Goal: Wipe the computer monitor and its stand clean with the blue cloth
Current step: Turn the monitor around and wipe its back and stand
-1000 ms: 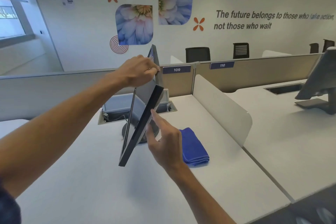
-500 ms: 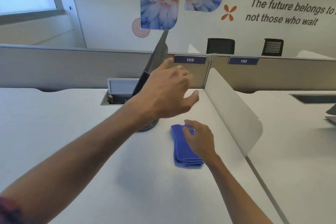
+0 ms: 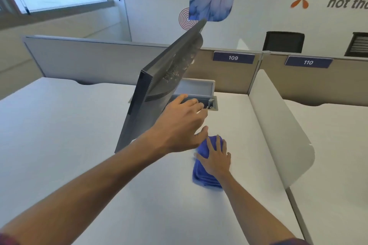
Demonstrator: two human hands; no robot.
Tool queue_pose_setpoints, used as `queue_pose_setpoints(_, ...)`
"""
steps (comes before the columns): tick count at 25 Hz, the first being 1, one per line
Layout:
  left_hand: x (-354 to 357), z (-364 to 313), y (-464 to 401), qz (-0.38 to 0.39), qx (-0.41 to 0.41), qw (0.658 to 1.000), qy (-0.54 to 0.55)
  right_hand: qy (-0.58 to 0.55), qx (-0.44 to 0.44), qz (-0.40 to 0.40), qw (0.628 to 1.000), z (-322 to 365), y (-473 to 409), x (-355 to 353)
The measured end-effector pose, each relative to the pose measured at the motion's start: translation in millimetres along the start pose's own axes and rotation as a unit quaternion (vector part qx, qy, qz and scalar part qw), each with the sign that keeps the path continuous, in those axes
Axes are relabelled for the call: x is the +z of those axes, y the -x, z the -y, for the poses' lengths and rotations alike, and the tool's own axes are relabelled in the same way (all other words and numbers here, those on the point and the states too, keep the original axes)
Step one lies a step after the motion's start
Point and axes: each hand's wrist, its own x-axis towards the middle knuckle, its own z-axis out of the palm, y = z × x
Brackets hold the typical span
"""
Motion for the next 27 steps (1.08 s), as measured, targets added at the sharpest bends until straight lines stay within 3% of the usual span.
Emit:
queue_pose_setpoints(3,-27.5,10.3,-0.9,-0.054,0.0,0.998,-0.043,-0.008,-0.008,-0.051,0.999,-5.7,-5.7,7.8)
queue_pose_setpoints(6,-62.4,21.2,-7.6,-0.094,0.002,0.992,-0.089,-0.127,-0.028,-0.112,0.985,-3.5,-16.1,-0.1)
queue_pose_setpoints(8,-87.1,32.6,-14.6,-0.092,0.002,0.99,-0.108,-0.269,-0.042,-0.164,0.948,6.8,-19.9,-24.1)
queue_pose_setpoints(11,-116.4,63.6,-28.6,-0.081,-0.018,0.996,-0.044,-0.466,-0.108,-0.228,0.848,37.2,-11.6,-96.6)
queue_pose_setpoints(14,-124.5,106.1,-51.3,-0.031,-0.073,0.993,0.084,-0.499,-0.172,-0.265,0.807,72.5,16.4,-179.9)
queue_pose_setpoints(19,-108.2,129.5,-70.0,0.038,-0.042,0.993,0.106,-0.428,-0.235,-0.204,0.849,117.1,67.5,-238.3)
queue_pose_setpoints(21,-98.6,131.9,-71.6,0.057,-0.023,0.995,0.083,-0.347,-0.24,-0.234,0.876,139.7,84.9,-235.6)
queue_pose_setpoints(24,-90.5,137.0,-69.7,0.03,-0.036,0.995,0.087,-0.223,-0.194,-0.286,0.911,169.8,95.6,-224.7)
queue_pose_setpoints(27,-89.0,136.3,-67.5,0.019,-0.035,0.995,0.094,-0.209,-0.136,-0.273,0.929,175.1,67.6,-229.4)
